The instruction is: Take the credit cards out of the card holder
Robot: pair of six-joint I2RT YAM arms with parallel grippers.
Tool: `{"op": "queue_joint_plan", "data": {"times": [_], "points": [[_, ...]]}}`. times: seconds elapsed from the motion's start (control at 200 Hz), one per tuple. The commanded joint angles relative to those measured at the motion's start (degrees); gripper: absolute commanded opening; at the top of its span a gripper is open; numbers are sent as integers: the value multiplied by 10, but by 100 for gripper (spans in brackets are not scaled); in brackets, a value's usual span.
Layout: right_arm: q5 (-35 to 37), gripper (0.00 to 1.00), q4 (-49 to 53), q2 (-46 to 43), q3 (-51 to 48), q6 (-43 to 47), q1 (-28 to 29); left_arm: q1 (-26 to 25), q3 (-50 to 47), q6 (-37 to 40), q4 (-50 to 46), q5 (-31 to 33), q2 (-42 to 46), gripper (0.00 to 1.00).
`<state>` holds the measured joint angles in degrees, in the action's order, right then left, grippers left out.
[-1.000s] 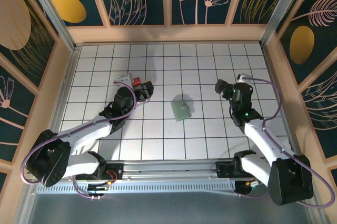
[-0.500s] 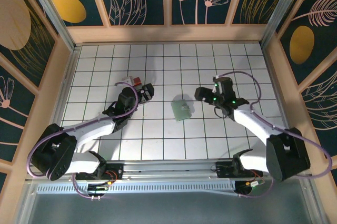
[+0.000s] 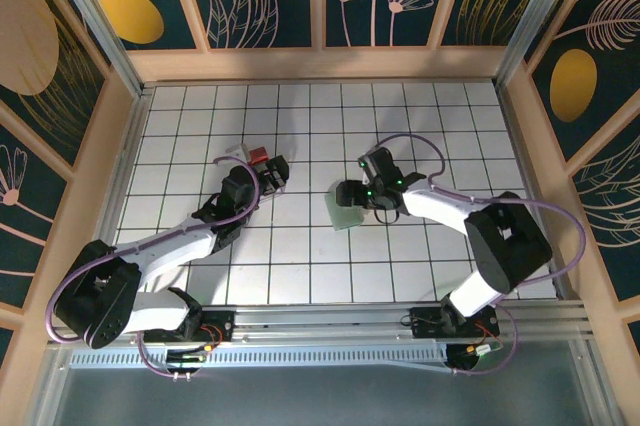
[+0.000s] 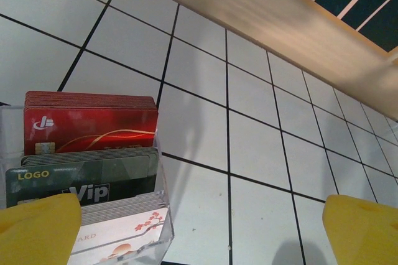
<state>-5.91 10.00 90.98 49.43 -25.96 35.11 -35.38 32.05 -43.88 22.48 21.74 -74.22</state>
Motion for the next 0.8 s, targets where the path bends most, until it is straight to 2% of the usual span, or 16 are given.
{"op": "queue_joint_plan", "data": {"times": [0.0,0.43,0.621,0.796], "points": [[2,79,20,23,19,-3,12,-1,4,-10,-10,12,7,99],[25,76,44,71,33,-16,37,-2,4,-12,-18,13,8,99],[16,69,40,76,27,-24,37,-1,10,-22,-37,17,8,99],[-1,58,27,67,16,-33,39,-2,24,-42,-68,12,11,99]]}}
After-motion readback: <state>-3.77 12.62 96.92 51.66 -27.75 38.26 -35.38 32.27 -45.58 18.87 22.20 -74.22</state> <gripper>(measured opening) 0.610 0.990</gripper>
